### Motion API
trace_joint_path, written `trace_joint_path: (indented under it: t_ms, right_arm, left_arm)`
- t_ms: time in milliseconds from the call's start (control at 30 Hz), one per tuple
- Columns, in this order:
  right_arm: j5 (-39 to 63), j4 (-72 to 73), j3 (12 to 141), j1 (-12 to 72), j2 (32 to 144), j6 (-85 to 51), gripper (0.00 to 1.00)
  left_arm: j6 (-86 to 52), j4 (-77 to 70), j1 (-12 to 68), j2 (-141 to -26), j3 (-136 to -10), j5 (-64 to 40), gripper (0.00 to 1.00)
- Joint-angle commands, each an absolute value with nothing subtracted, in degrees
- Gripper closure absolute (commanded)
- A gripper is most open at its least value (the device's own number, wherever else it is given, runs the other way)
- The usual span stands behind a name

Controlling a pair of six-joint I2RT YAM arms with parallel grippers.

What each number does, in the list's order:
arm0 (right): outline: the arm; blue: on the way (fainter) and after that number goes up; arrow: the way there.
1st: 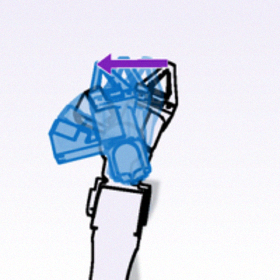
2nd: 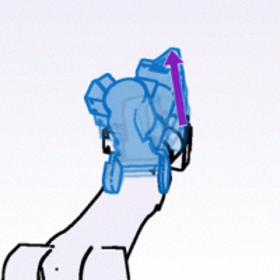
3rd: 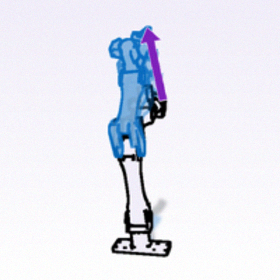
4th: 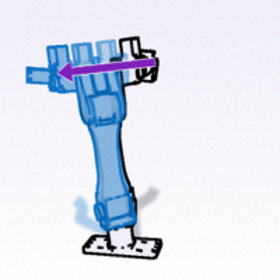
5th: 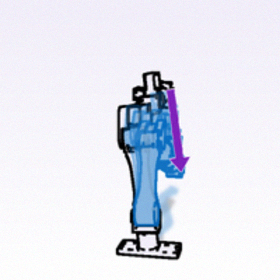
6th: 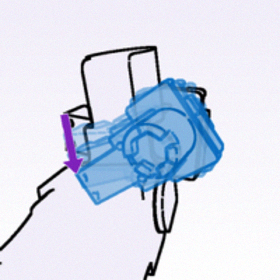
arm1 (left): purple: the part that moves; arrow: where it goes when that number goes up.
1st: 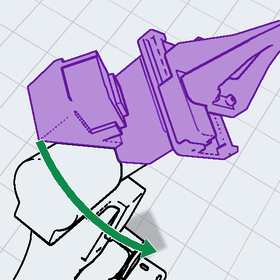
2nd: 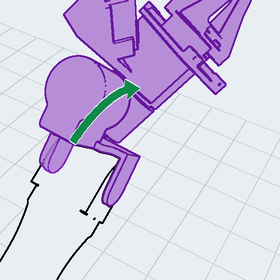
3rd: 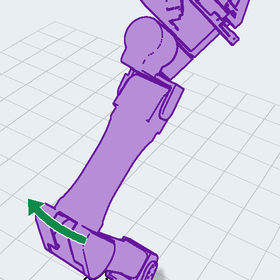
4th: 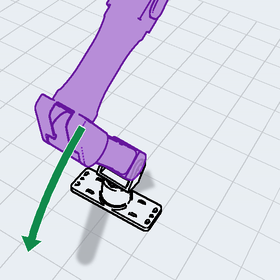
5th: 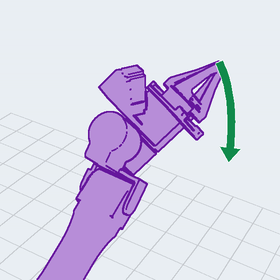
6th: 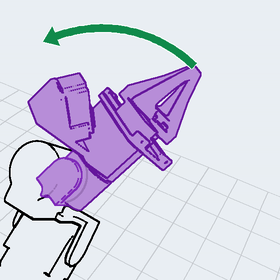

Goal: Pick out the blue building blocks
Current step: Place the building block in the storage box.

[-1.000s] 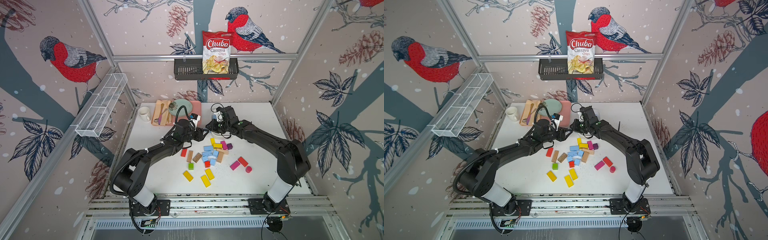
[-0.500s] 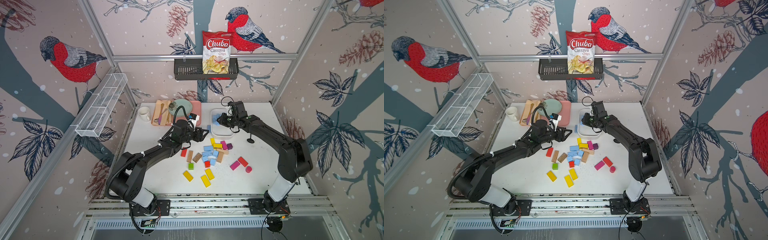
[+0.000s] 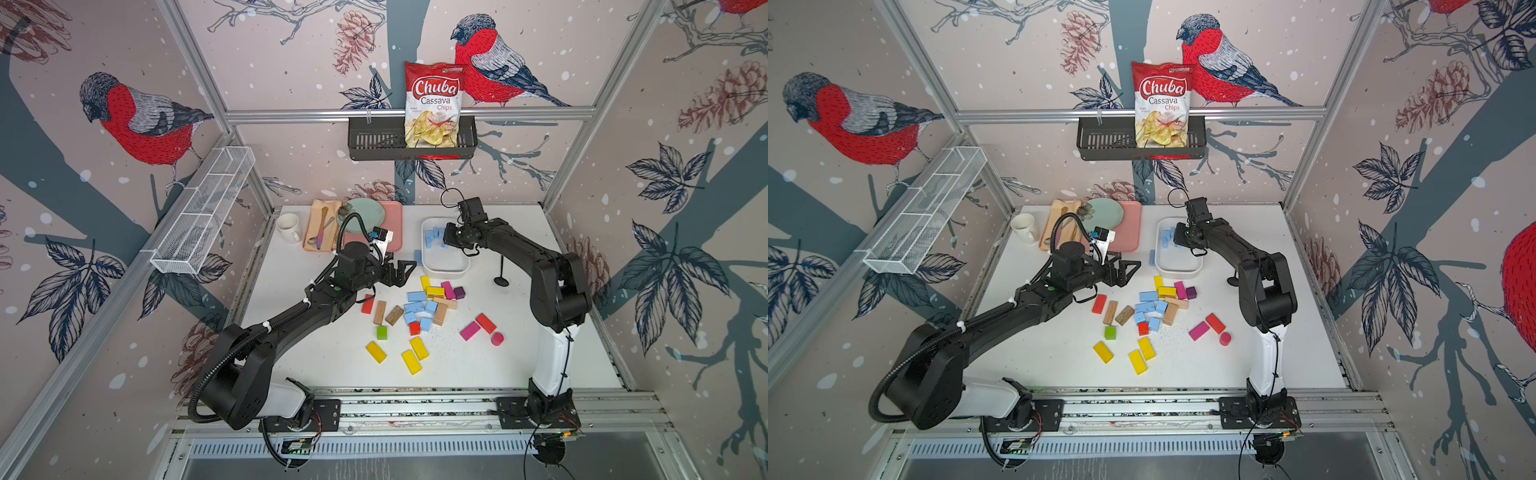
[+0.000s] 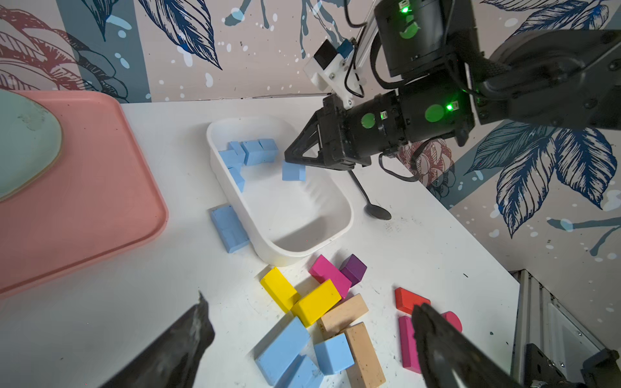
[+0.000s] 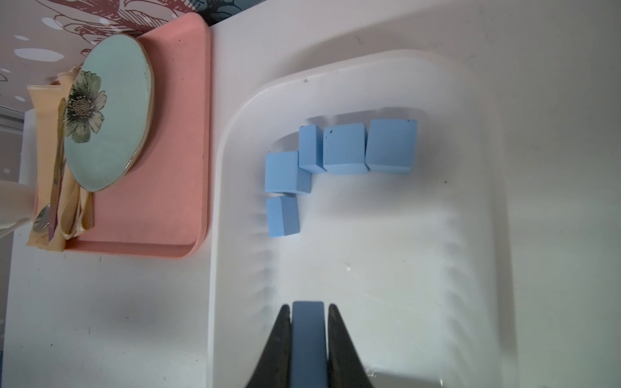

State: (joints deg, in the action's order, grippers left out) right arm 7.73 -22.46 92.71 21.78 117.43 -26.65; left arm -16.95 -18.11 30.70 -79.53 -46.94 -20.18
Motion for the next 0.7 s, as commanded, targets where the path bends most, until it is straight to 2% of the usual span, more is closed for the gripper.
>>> trace_joint_path:
  t_ms: [0, 667]
  right_arm:
    - [5.9, -24.8, 95.4, 21.7, 120.3, -24.9, 0.93]
    - [6.5, -27.1, 107.9, 21.8, 133.6, -25.7, 0.85]
  left_arm:
    - [-15.9, -18.2, 30.6, -79.0, -46.5, -19.3, 0.04]
    - [-16.0, -18.2, 30.6, -79.5, -46.4, -19.7, 0.04]
